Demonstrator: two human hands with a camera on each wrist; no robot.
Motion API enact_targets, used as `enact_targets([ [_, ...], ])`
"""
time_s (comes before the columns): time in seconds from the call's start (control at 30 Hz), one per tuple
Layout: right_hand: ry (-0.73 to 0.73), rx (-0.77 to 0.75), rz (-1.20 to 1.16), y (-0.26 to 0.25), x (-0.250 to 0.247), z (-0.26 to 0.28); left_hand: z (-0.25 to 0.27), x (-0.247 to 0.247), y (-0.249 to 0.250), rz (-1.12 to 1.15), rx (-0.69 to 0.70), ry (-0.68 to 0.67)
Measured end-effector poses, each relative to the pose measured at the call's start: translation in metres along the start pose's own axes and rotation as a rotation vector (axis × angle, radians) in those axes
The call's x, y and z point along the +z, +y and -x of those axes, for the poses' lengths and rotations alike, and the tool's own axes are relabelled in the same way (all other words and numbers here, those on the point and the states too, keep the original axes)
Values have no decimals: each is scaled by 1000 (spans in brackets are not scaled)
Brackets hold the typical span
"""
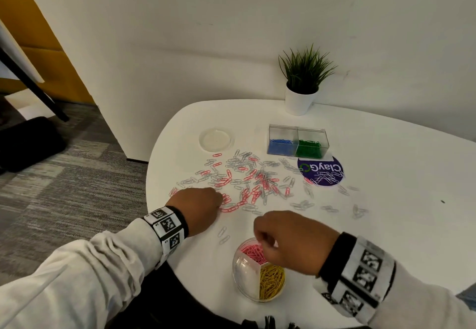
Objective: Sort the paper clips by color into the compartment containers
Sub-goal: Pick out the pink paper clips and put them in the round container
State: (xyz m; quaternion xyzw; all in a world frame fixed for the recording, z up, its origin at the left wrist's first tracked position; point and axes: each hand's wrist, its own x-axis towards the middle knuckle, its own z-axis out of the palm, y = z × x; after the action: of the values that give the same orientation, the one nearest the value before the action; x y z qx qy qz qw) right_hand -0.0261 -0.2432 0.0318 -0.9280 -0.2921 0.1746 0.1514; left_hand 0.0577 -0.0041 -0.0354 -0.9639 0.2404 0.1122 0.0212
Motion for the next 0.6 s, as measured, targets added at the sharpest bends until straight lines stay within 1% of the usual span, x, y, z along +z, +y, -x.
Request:
enact_targets([
  [0.07,14,-11,96,-5,13,-3,5,-4,0,12,23,62],
  [0.13,24,-5,101,-5,18,-4,13,-13,-1,93,79,171],
  [0.23,42,-37,7,-4,14,3,27,-30,4,272,271,274],
  [0.27,66,-40,-29,-4,10,6,31,-37,10,297,343,284],
  [0.33,132,-6,-99,-1,0,11,38,-44,25,304,458,250],
  [0.43,217,132,-116,30,-11,10,41,-41,50,254,542,198],
  [0.53,239,360,-42,85,-11,0,39,-34,67,179,602,198],
  [0.6,275,487,-41,119,-8,-8,38,-32,74,146,625,158],
])
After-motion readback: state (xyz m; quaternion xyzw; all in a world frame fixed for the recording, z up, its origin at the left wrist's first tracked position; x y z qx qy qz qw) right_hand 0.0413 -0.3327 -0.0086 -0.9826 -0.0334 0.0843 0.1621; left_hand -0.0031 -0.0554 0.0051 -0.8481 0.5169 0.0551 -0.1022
